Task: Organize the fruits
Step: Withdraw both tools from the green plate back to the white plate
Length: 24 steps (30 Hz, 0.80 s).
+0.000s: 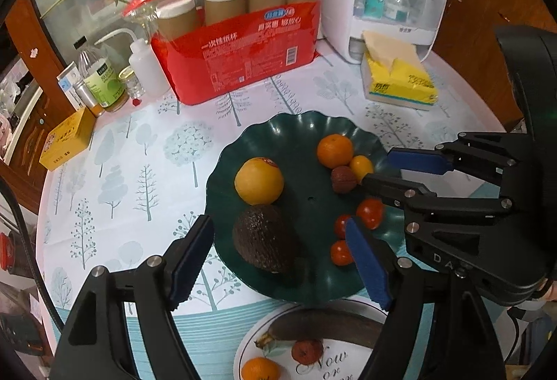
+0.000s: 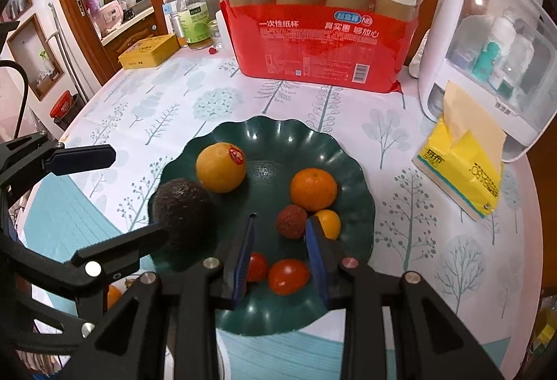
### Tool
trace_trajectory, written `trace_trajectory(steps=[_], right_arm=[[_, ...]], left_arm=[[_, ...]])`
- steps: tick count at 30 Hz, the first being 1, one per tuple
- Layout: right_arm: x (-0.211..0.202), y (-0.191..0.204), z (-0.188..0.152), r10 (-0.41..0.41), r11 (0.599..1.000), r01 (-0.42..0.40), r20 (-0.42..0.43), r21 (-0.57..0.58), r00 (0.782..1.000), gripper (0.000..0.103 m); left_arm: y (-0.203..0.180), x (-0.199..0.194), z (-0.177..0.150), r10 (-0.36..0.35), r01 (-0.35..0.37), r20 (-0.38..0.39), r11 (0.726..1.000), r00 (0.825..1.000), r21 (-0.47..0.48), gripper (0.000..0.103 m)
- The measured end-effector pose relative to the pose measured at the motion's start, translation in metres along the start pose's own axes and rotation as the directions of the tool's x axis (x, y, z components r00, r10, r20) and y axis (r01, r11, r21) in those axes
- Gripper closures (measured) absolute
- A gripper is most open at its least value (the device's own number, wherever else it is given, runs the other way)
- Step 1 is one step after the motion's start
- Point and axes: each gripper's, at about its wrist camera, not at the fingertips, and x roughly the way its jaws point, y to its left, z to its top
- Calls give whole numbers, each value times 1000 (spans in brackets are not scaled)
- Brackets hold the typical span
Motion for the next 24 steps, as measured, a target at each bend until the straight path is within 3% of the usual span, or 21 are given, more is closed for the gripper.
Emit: trace_trajectory(steps=[12, 24], right_arm=[[-62, 25, -9, -28, 999, 29, 65, -14, 997, 71], [-109, 72, -31, -7, 1000, 10, 113, -30, 994, 71]], left_arm=[[4, -62, -14, -15, 16, 102, 1000, 995, -3, 24], [38, -105, -54, -10, 24, 153, 996, 988, -89, 23]])
